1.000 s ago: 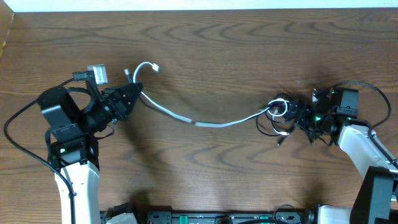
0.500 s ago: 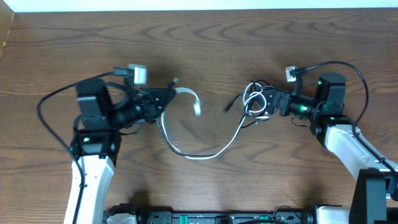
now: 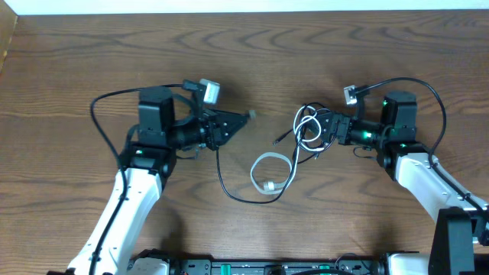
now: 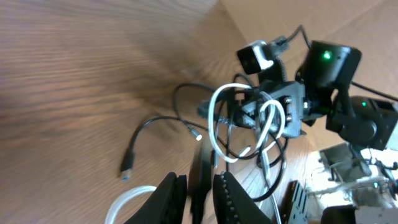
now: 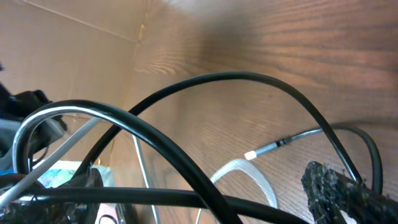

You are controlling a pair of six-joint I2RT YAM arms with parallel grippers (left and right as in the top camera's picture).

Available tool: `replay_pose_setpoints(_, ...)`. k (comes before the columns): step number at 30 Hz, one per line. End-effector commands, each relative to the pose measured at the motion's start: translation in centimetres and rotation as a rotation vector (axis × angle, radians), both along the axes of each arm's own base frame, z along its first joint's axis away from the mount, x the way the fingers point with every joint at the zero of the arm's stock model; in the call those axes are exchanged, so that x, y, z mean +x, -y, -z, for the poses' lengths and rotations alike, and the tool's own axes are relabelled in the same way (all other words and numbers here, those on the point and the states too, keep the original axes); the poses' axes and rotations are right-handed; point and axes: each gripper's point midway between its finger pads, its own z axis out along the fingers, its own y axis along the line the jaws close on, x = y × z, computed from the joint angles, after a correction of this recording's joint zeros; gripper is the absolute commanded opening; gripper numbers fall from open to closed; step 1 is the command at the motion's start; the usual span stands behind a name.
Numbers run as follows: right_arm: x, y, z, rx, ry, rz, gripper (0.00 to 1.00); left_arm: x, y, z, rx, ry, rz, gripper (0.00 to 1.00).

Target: Untangle cables

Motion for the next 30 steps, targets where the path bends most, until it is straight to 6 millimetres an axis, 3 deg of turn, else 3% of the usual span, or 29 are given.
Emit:
replay_pose_setpoints(1,-0.2,-0.7,0.6,-0.045,0.011,-0.012,0.99,0.1,1.4,-0.5,0.001,0.043,0.041,0.21)
replay_pose_setpoints(10,-0.5,-1.2,1.5,-0.088,-0.001,-0.013,0.99,-0.9,4.2,-0.5,-0.009,0.074,0.124,0.26)
replay_pose_setpoints(16,-0.4,-0.9,2.0,-0.110,-0.017,0.007,0.99,-0.8,4.5,0.1,-0.006,0.063,0.133,0.26)
replay_pose_setpoints(18,-0.5,-0.1,3.3,-0.164,-0.070,0.052,0.99,-0.8,4.5,0.2,-0.006,0.061,0.132,0.26)
replay_pose_setpoints(21,-1.8,2.3,7.1,-0.336,-0.219,0.148,0.99,-0.3,4.3,0.5,0.012,0.059,0.106,0.26)
replay_pose_setpoints(27,-3.3,2.7,9.3,-0.495,-0.268,0.171,0.99,-0.1,4.1,1.0,0.032,0.044,0.081,0.27)
replay_pose_setpoints(30,-3.3,3.0,9.8,-0.537,-0.304,0.237,0.99,0.1,3.3,2.5,0.087,-0.011,0.027,0.27)
